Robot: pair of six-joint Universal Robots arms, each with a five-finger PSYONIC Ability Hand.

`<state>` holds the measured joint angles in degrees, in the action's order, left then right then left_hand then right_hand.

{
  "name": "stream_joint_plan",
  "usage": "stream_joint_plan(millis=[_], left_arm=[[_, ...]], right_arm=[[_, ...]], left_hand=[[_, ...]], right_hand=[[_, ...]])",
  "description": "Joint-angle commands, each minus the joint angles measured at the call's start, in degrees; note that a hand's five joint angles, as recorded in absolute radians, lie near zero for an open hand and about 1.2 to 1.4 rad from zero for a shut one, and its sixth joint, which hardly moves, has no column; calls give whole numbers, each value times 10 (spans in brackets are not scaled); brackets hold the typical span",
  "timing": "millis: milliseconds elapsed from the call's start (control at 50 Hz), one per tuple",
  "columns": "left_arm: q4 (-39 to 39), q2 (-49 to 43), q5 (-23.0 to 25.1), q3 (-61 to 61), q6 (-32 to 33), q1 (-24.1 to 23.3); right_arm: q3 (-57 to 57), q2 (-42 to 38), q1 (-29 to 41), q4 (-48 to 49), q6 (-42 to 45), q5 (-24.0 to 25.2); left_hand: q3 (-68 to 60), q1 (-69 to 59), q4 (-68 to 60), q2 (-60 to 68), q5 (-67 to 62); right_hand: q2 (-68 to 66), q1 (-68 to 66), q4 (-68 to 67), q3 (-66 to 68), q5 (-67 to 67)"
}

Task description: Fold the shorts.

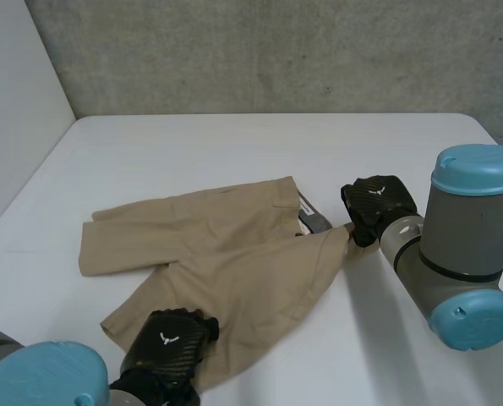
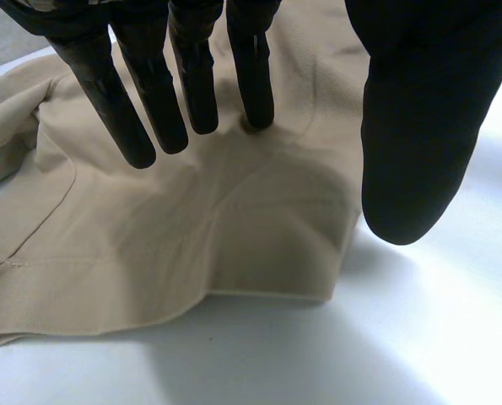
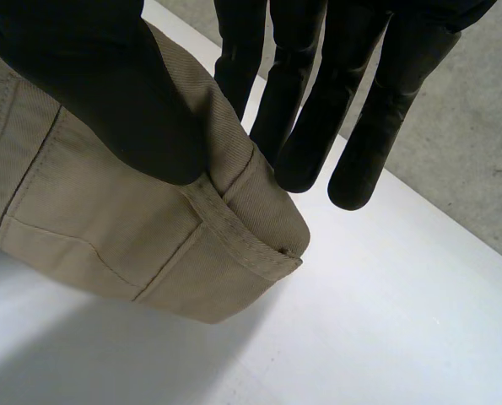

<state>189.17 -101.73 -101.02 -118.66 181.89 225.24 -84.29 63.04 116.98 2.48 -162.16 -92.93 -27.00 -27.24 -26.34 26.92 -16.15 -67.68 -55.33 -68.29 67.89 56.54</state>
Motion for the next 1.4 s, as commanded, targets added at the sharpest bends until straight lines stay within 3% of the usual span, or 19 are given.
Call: stream_joint_plan(millis=[20,100,320,440,560,720,780,800,860,940,960,1000,1040,1100,1240,1400], left_arm=[[25,-23,-8,1,24,4],[40,-25,-15,2,36,5],[74,-36,-28,5,39,6],[80,-41,-29,5,44,7],[74,0,-31,12,62,21],[11,190,-18,68,105,92],[-21,232,3,103,104,108],[-60,253,37,138,101,127],[-114,258,77,171,99,155],[-185,251,125,201,83,208],[-220,236,164,211,56,252],[-228,225,180,211,45,266],[-245,153,244,210,11,300],[-247,76,286,214,-3,303],[-245,-56,273,282,0,292],[-238,-137,205,544,-8,291]], right_arm=[[0,0,1,0,0,0],[-1,0,1,0,0,1],[-2,1,1,0,0,0],[-4,2,0,0,1,0],[1,35,0,-16,21,6],[22,159,-1,-97,162,6],[37,212,-1,-132,212,4],[41,222,-1,-143,222,4],[53,253,-1,-205,261,5],[48,261,-1,-278,293,14],[45,261,1,-288,297,19],[40,260,2,-300,302,27],[23,251,5,-301,307,44],[11,209,7,-294,308,63],[54,95,9,-235,297,56],[221,51,7,-52,191,-22]], left_hand=[[-24,-21,-31,25,-32],[-42,-40,-49,43,-51],[-288,-285,-294,289,-296],[-530,-527,-536,530,-538],[-530,-528,-537,531,-538],[-530,-528,-537,531,-538],[-530,-528,-537,531,-538],[-530,-528,-537,531,-538],[-530,-528,-537,531,-538],[-530,-528,-537,531,-538],[-530,-528,-537,531,-538],[-530,-528,-537,531,-538],[-530,-528,-537,531,-538],[-530,-528,-537,531,-538],[-530,-528,-537,531,-538],[-530,-528,-537,531,-538]], right_hand=[[-123,-247,-117,121,135],[-123,-247,-117,121,135],[-123,-247,-117,121,135],[-123,-247,-117,121,135],[-123,-247,-117,121,135],[-123,-247,-117,121,135],[-123,-247,-117,121,135],[-123,-247,-117,121,135],[-123,-247,-117,121,135],[-123,-247,-117,121,135],[-123,-247,-117,121,135],[-123,-247,-117,121,135],[-123,-247,-117,121,135],[-123,-247,-117,121,135],[-123,-247,-117,121,135],[-123,-247,-117,121,135]])
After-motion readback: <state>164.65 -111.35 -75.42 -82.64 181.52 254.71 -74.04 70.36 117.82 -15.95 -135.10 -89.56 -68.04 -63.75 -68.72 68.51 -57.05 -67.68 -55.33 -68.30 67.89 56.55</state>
